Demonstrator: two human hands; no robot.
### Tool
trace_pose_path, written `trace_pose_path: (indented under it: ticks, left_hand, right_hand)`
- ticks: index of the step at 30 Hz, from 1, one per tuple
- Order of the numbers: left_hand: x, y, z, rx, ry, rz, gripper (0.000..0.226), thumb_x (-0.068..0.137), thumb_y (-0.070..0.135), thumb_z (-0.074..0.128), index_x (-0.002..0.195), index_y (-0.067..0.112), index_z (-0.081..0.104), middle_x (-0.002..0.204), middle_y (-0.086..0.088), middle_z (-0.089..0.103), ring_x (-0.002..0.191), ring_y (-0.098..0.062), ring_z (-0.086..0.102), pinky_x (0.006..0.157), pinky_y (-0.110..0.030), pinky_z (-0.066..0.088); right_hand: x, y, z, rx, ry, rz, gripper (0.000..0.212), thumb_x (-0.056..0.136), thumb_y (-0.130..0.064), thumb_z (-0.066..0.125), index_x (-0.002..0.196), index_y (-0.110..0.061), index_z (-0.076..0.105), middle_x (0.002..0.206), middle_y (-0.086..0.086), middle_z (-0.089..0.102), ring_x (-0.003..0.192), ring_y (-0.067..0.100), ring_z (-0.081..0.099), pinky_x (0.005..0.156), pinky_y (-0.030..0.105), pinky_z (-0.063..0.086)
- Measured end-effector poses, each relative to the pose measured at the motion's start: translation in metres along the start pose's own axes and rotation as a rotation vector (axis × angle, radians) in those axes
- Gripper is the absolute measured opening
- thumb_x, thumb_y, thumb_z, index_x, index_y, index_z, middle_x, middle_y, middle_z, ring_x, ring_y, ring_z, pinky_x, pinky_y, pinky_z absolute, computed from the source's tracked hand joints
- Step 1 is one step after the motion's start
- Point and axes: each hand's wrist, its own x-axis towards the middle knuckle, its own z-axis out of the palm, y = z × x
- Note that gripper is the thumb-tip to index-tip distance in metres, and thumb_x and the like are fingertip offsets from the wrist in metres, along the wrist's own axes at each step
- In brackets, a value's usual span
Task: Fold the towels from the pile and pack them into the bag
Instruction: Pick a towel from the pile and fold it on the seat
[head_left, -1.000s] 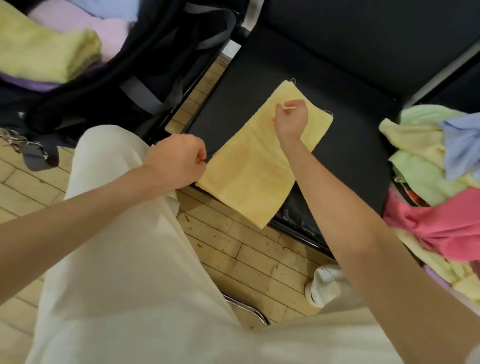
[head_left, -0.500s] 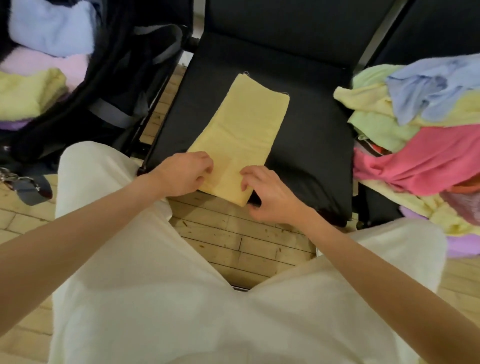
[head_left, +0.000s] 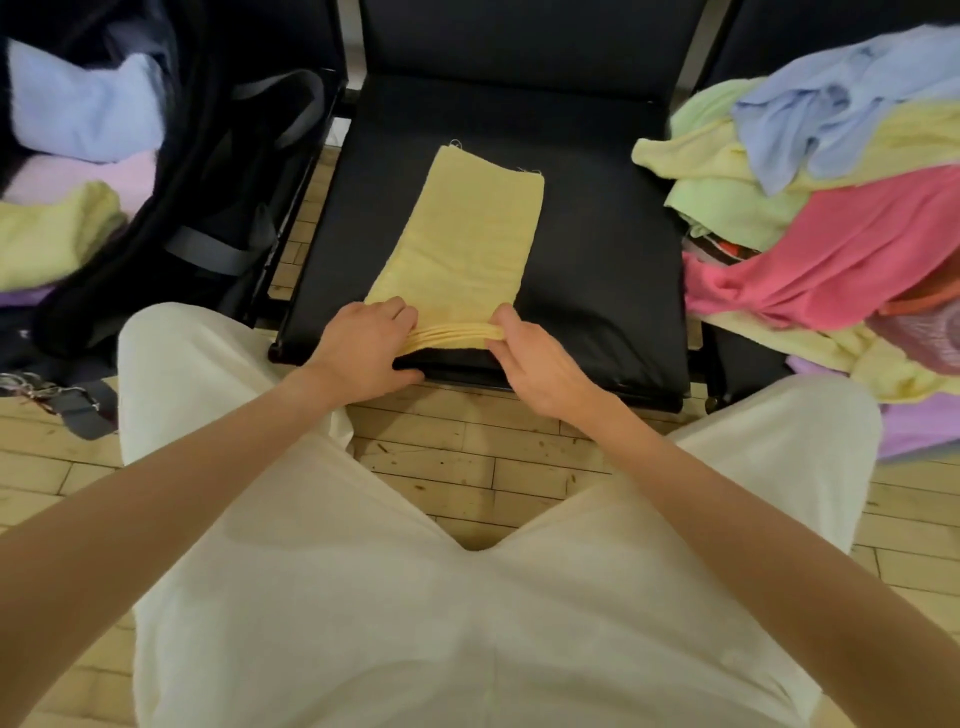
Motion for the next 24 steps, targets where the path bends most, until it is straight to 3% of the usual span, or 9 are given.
trace_pose_path:
  ticks: [2,4,8,11,16,18,24]
  left_hand:
    - [0.001,0.005,-0.003,-0.059,0.016,-0.027,0.026,0.087,0.033,0.061,0.104,0.016,0.054,0.097,0.0,0.059,0.079,-0.017,0.055,0.071,-0.028,0.037]
    - [0.001,0.009,-0.014,-0.263,-0.009,-0.1,0.013,0.09,0.023,0.059,0.1,0.015,0.057,0.085,0.002,0.061,0.07,-0.016,0.057,0.062,-0.027,0.039]
    - [0.005,0.01,-0.046,-0.624,-0.211,-0.101,0.009,0.091,0.027,0.061,0.095,0.019,0.06,0.081,0.001,0.06,0.07,-0.011,0.058,0.055,-0.021,0.044]
    - [0.014,0.009,-0.056,-0.731,-0.213,-0.109,0.014,0.09,0.029,0.062,0.094,0.016,0.062,0.085,0.002,0.059,0.075,-0.01,0.056,0.059,-0.021,0.043]
    - [0.046,0.007,-0.036,-0.939,0.063,-0.398,0.02,0.09,0.024,0.064,0.107,0.015,0.064,0.099,0.006,0.061,0.088,-0.005,0.057,0.071,-0.02,0.047]
    - [0.059,0.008,-0.022,-0.874,0.171,-0.467,0.027,0.089,0.025,0.066,0.112,0.012,0.064,0.107,0.001,0.063,0.094,-0.01,0.058,0.079,-0.026,0.049]
    - [0.076,0.019,0.014,-0.665,0.291,-0.571,0.031,0.09,0.026,0.064,0.116,0.01,0.059,0.112,-0.005,0.064,0.101,-0.019,0.06,0.075,-0.022,0.042]
  right_hand:
    - [-0.004,0.005,-0.006,0.057,0.014,0.031,0.011,0.102,-0.019,0.036,0.105,-0.009,0.037,0.071,0.008,0.053,0.058,0.02,0.048,0.052,0.035,0.037]
    - [-0.009,0.01,-0.01,0.14,0.064,0.08,0.007,0.102,-0.02,0.036,0.102,-0.013,0.035,0.067,0.003,0.049,0.054,0.016,0.045,0.05,0.031,0.035]
    - [-0.013,0.014,-0.014,0.451,0.275,0.244,0.007,0.101,-0.018,0.04,0.098,-0.014,0.036,0.068,-0.006,0.038,0.059,0.007,0.035,0.053,0.017,0.032]
    - [-0.006,0.015,-0.015,0.587,0.398,0.359,0.01,0.1,-0.018,0.044,0.097,-0.01,0.039,0.076,-0.008,0.042,0.066,0.004,0.039,0.057,0.012,0.036]
    - [0.021,0.023,-0.015,0.415,0.485,0.505,0.011,0.1,-0.023,0.045,0.098,-0.013,0.041,0.076,-0.01,0.044,0.066,0.004,0.045,0.058,0.015,0.038]
    - [0.033,0.029,-0.011,0.328,0.489,0.535,0.011,0.099,-0.023,0.045,0.096,-0.013,0.043,0.08,-0.005,0.049,0.07,0.008,0.048,0.062,0.024,0.044]
    - [0.045,0.044,0.009,-0.018,0.418,0.602,0.015,0.099,-0.022,0.045,0.097,-0.008,0.048,0.089,0.008,0.058,0.085,0.024,0.055,0.07,0.039,0.049]
